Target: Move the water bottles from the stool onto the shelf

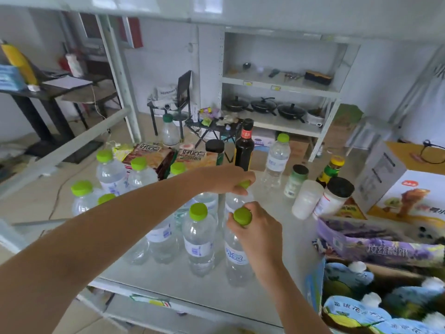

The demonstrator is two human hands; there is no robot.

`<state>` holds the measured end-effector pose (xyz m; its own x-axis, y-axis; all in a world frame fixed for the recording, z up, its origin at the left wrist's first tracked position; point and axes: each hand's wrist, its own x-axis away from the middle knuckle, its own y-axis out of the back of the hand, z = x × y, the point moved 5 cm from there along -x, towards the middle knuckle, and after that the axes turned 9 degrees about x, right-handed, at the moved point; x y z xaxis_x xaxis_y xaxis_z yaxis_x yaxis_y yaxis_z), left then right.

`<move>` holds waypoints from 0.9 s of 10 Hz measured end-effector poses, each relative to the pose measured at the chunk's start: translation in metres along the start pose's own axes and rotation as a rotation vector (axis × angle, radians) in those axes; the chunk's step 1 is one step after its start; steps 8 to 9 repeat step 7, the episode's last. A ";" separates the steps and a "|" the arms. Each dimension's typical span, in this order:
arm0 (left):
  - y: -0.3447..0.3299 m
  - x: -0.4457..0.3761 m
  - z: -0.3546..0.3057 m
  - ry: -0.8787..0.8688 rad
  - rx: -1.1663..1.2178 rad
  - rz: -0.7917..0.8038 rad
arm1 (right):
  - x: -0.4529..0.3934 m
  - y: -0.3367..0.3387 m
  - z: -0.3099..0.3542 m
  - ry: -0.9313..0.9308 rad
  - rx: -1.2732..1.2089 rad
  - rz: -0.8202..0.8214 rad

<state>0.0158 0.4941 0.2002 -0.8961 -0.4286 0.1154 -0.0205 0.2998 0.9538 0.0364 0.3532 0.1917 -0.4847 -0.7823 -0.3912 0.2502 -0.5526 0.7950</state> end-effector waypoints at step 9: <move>0.006 0.183 -0.060 0.138 0.261 -0.580 | 0.076 -0.004 -0.016 -0.293 -0.077 0.152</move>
